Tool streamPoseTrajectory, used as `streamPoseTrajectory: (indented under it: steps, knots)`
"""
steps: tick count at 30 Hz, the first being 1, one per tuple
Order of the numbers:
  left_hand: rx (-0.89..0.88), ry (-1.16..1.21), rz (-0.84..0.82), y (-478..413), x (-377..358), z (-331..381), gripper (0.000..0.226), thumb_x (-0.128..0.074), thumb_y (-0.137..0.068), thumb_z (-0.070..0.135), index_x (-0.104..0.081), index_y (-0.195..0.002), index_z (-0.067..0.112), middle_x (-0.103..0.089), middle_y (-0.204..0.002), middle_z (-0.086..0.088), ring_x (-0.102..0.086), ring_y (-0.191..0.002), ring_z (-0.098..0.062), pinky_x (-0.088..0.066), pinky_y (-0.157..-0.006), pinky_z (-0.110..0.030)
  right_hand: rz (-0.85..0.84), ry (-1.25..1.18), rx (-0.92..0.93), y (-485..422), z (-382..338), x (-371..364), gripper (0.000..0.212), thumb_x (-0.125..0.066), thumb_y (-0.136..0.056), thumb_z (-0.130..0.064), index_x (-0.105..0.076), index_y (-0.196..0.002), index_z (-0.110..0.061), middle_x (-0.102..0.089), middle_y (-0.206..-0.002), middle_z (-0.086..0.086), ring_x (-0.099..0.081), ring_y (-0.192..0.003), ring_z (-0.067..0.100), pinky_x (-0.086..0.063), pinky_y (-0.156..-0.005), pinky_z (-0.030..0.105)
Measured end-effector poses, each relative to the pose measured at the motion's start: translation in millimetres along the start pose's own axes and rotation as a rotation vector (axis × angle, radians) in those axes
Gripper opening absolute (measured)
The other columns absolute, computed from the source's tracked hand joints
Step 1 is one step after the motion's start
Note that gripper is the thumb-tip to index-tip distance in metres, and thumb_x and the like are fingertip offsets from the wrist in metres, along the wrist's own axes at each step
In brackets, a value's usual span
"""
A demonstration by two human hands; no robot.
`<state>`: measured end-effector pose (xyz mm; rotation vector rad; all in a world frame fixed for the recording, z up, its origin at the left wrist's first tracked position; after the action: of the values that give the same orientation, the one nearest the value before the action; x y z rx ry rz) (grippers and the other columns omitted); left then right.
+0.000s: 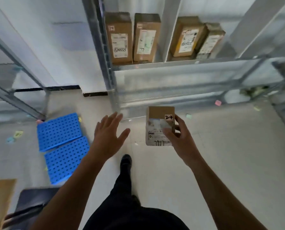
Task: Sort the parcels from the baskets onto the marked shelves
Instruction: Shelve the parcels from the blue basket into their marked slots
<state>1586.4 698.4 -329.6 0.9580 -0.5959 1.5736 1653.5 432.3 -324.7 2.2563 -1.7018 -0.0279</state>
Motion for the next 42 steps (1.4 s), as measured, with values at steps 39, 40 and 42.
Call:
streamPoseTrajectory:
  steps: [39, 40, 42]
  knots:
    - [-0.998, -0.158, -0.392, -284.0, -305.4, 630.5, 0.063, -0.054, -0.098, 0.052, -0.04, -0.155, 0.026, -0.028, -0.167, 0.0, -0.011, -0.157, -0.029, -0.004, -0.126, -0.053, 1.083, -0.301, 0.004, -44.5, 71.0, 548.9, 0.079, -0.077, -0.088, -0.039, -0.039, -0.156, -0.027, -0.067, -0.122, -0.006, -0.072, -0.099, 0.008, -0.059, -0.074, 0.025]
    - [-0.994, -0.143, -0.378, -287.8, -309.2, 646.9, 0.064, -0.055, -0.099, 0.05, -0.04, -0.155, 0.025, -0.029, -0.166, -0.001, -0.012, -0.157, -0.03, -0.004, -0.126, -0.053, 1.089, -0.31, 0.034, -51.0, 69.0, 566.5, 0.077, -0.079, -0.089, -0.039, -0.04, -0.155, -0.028, -0.067, -0.122, -0.004, -0.072, -0.099, 0.009, -0.059, -0.074, 0.026]
    - [-0.999, -0.113, -0.344, -299.2, -319.7, 678.7, 0.064, -0.058, -0.098, 0.048, -0.041, -0.155, 0.023, -0.032, -0.165, -0.002, -0.015, -0.156, -0.031, -0.006, -0.126, -0.054, 1.093, -0.322, 0.096, -66.5, 67.0, 602.4, 0.072, -0.077, -0.089, -0.039, -0.043, -0.152, -0.033, -0.068, -0.123, -0.006, -0.072, -0.103, 0.012, -0.06, -0.074, 0.027]
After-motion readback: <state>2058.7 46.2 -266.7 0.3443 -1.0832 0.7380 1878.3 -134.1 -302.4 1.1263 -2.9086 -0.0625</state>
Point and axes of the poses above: each hand's wrist, its own y-axis away from the middle knuckle, its own x-axis out of the back of the hand, z = x × y, the point moved 1 cm from there along -y, towards the middle knuckle
